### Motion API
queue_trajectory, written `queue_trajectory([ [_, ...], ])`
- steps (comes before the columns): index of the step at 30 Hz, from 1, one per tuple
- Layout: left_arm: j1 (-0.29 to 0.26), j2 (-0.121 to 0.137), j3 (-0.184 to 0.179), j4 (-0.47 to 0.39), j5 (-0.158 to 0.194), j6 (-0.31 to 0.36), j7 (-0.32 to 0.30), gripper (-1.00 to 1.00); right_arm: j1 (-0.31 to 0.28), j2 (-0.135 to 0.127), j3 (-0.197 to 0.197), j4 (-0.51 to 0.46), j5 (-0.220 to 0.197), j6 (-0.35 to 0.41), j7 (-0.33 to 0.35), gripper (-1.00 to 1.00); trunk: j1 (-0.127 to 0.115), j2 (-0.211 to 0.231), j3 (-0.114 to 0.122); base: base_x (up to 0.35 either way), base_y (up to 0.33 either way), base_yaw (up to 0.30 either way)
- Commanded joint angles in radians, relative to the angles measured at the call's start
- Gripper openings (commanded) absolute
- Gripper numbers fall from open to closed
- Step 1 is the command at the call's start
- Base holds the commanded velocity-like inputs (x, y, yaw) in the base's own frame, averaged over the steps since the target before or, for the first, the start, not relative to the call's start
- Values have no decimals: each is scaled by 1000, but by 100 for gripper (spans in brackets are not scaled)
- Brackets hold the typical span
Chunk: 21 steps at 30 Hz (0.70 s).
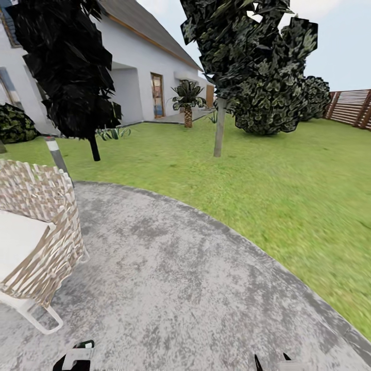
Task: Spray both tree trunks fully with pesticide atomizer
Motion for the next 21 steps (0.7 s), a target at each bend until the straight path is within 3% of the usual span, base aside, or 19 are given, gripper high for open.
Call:
queue_trajectory([
  [1, -1, 1, -7, 1, 13, -4, -2, -100, 0, 0, 2, 0, 0, -3, 0, 100, 0, 0, -1, -2, -1, 276],
  [21, -1, 1, -8, 1, 24, -4, -2, -100, 0, -1, 2, 0, 0, -3, 0, 100, 0, 0, -1, -12, 0, 276],
])
